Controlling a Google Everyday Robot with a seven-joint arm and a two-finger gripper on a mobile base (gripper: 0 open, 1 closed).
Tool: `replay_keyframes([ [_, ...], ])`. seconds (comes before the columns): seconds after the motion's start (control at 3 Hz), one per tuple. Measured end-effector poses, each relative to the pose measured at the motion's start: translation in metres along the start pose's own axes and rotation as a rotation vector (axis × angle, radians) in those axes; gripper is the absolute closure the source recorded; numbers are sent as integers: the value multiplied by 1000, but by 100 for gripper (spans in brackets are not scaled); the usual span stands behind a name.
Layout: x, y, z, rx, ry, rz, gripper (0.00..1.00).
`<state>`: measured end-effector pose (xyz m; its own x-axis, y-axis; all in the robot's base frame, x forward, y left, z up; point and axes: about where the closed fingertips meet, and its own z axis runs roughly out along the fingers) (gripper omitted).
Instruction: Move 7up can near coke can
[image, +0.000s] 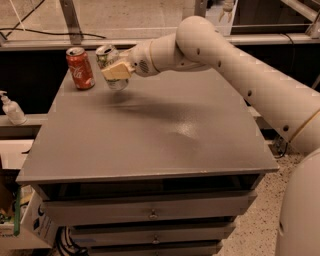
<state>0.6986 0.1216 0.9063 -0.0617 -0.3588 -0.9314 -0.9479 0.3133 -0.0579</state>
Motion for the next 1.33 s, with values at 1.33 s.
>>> replay_keyframes([
  [1.33,-10,10,88,-64,-63,96,84],
])
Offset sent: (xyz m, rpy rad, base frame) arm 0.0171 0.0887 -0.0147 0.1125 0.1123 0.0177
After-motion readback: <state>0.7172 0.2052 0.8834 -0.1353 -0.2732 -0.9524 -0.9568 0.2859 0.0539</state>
